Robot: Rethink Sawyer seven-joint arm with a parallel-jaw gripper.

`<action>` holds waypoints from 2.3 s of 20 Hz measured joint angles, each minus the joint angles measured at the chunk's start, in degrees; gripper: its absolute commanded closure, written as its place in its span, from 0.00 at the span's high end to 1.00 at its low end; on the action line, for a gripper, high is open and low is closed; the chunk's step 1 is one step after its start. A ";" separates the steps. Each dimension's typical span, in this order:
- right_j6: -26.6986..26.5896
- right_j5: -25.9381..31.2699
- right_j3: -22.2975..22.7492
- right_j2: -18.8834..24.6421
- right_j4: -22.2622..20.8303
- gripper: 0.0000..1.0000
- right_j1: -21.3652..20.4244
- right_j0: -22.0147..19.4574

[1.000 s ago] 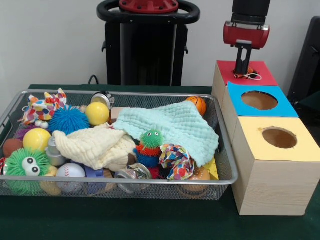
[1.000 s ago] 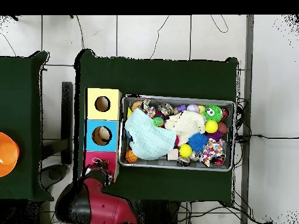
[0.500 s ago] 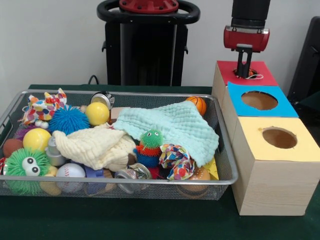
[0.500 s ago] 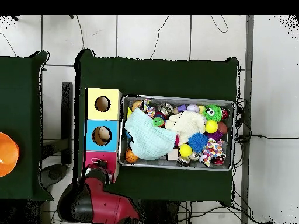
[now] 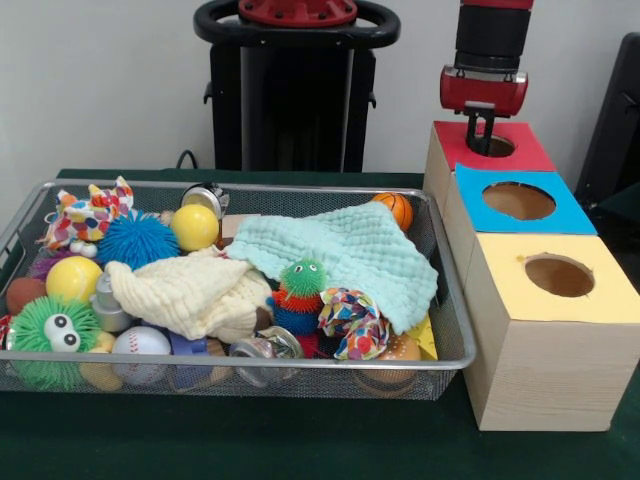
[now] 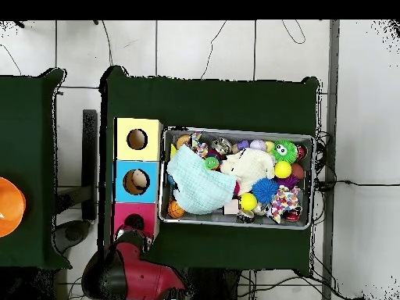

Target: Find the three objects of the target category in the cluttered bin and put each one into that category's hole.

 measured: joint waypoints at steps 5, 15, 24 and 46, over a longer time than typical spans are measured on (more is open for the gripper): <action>1.33 -2.19 0.02 1.23 -0.33 0.00 1.81 -0.30; 2.94 -4.45 0.02 2.15 -1.11 0.00 2.80 -1.47; 3.30 -1.50 0.49 1.91 -1.12 0.00 -0.09 -1.06; 3.30 22.89 -1.03 -6.24 -1.23 0.00 -12.42 3.12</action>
